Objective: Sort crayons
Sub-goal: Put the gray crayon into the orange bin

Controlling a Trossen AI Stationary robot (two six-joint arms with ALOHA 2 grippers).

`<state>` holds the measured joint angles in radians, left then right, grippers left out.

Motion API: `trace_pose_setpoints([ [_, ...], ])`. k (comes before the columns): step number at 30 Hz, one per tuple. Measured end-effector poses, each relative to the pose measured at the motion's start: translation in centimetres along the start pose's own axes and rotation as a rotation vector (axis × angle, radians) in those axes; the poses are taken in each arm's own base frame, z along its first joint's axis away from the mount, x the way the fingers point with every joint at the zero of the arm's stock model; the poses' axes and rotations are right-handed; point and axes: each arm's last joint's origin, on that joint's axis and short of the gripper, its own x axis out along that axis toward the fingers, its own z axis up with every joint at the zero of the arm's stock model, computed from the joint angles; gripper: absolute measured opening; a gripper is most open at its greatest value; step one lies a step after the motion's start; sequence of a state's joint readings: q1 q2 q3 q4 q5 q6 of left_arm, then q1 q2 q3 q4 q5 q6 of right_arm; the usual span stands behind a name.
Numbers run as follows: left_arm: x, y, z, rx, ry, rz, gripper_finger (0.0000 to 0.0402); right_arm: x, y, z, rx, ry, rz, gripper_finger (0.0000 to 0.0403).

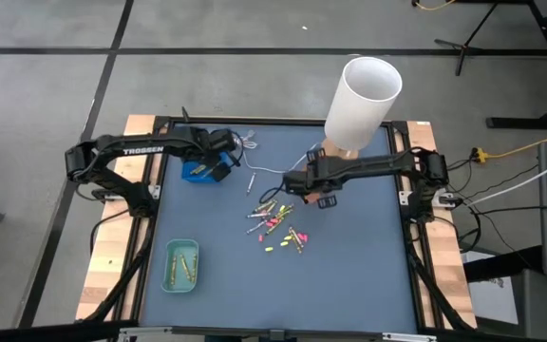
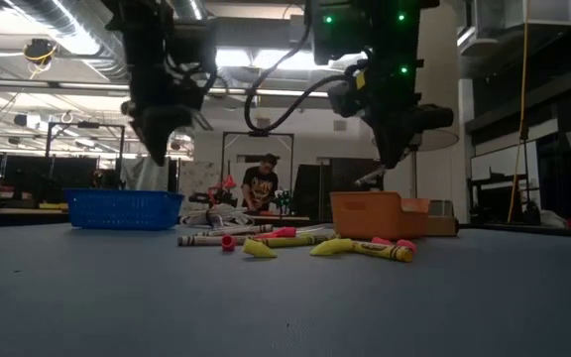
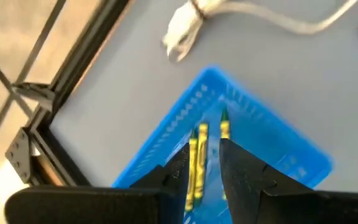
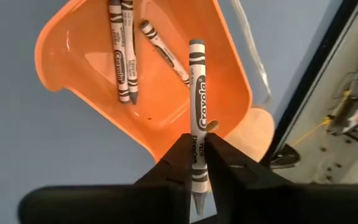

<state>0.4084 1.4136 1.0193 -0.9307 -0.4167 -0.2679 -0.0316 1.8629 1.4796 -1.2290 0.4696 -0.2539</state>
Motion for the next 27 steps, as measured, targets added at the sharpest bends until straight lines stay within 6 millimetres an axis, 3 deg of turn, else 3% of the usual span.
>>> trace_pose_setpoints([
  [10, -1.7, -1.9, 1.6, -0.133, -0.122, -0.219, 0.0072, 0.3, -0.6, -0.2, 0.044, 0.005, 0.019, 0.0129],
  [21, -2.9, -5.2, 2.3, -0.112, -0.265, -0.336, 0.0072, -0.5, -0.6, -1.1, 0.052, 0.021, 0.052, 0.0135],
  [27, -2.2, -7.2, 2.6, -0.086, -0.288, -0.348, 0.0072, -1.6, -0.8, -2.7, 0.097, -0.01, 0.044, 0.0136],
])
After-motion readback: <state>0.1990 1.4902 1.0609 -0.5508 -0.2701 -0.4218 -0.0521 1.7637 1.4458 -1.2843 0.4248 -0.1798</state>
